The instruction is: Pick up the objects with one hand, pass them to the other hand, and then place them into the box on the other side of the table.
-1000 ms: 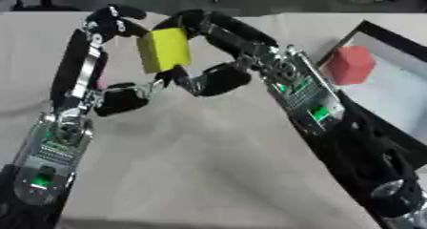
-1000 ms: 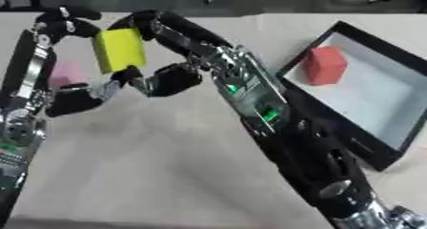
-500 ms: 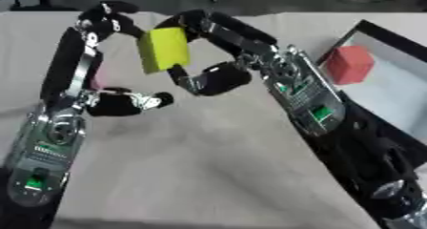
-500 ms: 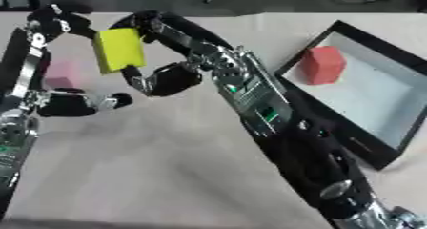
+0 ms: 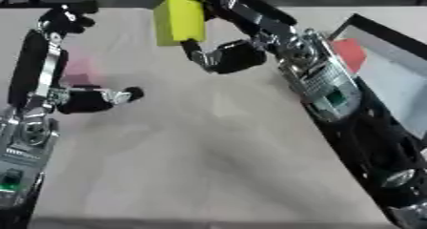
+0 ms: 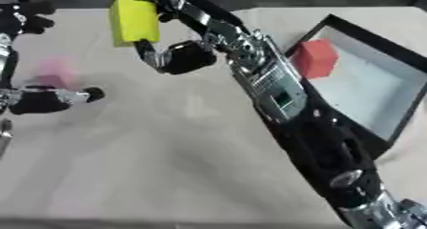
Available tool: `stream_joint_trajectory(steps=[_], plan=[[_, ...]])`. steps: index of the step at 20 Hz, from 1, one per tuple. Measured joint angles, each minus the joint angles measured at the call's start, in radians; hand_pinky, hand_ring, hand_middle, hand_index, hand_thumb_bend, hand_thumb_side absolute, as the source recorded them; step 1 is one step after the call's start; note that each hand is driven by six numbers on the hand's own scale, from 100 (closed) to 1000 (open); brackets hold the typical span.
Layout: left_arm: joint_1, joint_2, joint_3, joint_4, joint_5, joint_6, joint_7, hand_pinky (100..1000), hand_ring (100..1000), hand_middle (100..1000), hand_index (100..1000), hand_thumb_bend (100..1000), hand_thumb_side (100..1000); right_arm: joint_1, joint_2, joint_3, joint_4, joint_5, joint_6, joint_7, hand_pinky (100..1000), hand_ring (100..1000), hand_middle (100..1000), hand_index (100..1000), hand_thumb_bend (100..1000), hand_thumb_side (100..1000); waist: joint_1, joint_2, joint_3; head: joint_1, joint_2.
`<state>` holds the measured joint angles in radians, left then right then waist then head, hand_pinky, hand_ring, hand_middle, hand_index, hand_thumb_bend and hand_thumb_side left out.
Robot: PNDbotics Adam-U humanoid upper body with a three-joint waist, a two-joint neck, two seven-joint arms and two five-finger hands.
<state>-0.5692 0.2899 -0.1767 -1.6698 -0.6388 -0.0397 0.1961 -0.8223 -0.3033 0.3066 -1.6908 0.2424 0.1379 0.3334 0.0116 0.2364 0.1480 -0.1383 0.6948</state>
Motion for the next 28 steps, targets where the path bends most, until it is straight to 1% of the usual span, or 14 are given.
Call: stream_joint_trajectory(steps=[4, 7, 9, 12, 16, 20, 25, 28], plan=[[0.017, 0.029, 0.027, 0.017, 0.019, 0.019, 0.02, 725, 715, 748, 863, 899, 100, 0.005, -0.023, -0.028, -0.033, -0.05, 0.026, -0.014, 878, 847, 424, 544, 100, 100, 0.0, 0.0, -0.012, -0.009, 0.007], [0.033, 0.053, 0.051, 0.03, 0.036, 0.036, 0.04, 720, 710, 744, 858, 882, 100, 0.019, -0.056, -0.061, -0.068, -0.098, 0.053, -0.032, 881, 850, 427, 548, 100, 100, 0.0, -0.001, -0.019, -0.02, 0.008], [0.043, 0.068, 0.067, 0.035, 0.048, 0.047, 0.054, 714, 705, 740, 847, 834, 100, 0.034, -0.083, -0.084, -0.083, -0.129, 0.07, -0.042, 884, 853, 431, 552, 100, 100, 0.0, -0.001, -0.025, -0.025, 0.008], [0.057, 0.09, 0.09, 0.041, 0.073, 0.063, 0.078, 712, 701, 739, 840, 794, 103, 0.073, -0.142, -0.121, -0.093, -0.161, 0.084, -0.052, 889, 858, 436, 559, 100, 100, 0.0, -0.002, -0.031, -0.033, 0.009], [0.065, 0.113, 0.114, 0.041, 0.102, 0.08, 0.109, 713, 701, 738, 835, 782, 118, 0.13, -0.233, -0.172, -0.091, -0.2, 0.085, -0.059, 891, 862, 439, 564, 100, 100, 0.0, -0.002, -0.035, -0.04, 0.008], [0.068, 0.122, 0.128, 0.04, 0.118, 0.091, 0.13, 709, 698, 737, 851, 775, 116, 0.174, -0.311, -0.223, -0.048, -0.214, 0.081, -0.061, 891, 863, 440, 566, 100, 100, 0.0, -0.002, -0.036, -0.042, 0.007], [0.069, 0.123, 0.139, 0.035, 0.136, 0.101, 0.149, 708, 696, 736, 849, 776, 119, 0.209, -0.371, -0.277, 0.027, -0.207, 0.065, -0.078, 889, 861, 440, 564, 100, 100, 0.0, -0.002, -0.037, -0.048, 0.007], [0.069, 0.127, 0.146, 0.033, 0.141, 0.106, 0.158, 708, 696, 734, 847, 777, 122, 0.238, -0.402, -0.301, 0.069, -0.194, 0.053, -0.089, 886, 859, 438, 562, 100, 100, 0.0, -0.002, -0.037, -0.059, 0.004]])
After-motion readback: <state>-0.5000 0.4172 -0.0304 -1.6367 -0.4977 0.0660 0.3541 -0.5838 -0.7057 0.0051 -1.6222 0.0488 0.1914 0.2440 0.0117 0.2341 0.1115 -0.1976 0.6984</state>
